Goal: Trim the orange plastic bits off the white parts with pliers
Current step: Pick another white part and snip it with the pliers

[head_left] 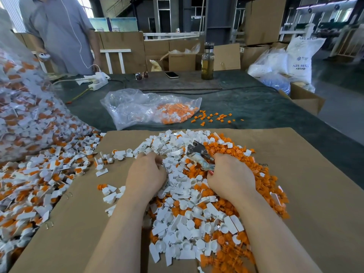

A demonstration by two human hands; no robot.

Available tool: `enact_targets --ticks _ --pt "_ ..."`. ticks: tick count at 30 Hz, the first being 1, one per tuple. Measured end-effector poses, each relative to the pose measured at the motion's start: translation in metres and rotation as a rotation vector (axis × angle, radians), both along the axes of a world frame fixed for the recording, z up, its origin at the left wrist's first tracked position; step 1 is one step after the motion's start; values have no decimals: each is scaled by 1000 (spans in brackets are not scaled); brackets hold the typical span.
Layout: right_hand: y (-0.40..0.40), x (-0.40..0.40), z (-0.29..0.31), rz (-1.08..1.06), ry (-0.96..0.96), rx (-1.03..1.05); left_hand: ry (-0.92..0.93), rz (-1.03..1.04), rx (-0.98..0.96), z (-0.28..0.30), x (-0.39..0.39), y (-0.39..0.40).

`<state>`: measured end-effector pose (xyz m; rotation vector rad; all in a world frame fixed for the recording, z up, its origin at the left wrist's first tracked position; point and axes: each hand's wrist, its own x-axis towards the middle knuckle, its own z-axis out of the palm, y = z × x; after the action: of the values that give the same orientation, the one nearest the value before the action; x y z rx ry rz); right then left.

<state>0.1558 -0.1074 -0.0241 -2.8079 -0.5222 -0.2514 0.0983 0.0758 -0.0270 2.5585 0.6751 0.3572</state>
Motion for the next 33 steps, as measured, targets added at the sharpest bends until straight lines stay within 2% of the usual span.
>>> enact_targets --ticks 5,10,17,20,23,28,33 --pt "1 1 0 25 26 -4 -23 44 -47 1 -1 -1" --pt "1 1 1 -1 -29 94 -149 96 -139 5 0 -4" --pt "3 1 11 70 -13 577 -471 44 -618 13 4 -33" --pt "5 -4 15 122 32 732 -523 50 -846 18 4 -44" --pt "8 -7 16 142 26 782 -531 36 -1000 22 3 -49" --pt "10 -8 14 114 -63 697 -525 19 -1041 25 2 -51" --pt "10 -10 14 100 -109 666 -528 6 -940 24 2 -54"
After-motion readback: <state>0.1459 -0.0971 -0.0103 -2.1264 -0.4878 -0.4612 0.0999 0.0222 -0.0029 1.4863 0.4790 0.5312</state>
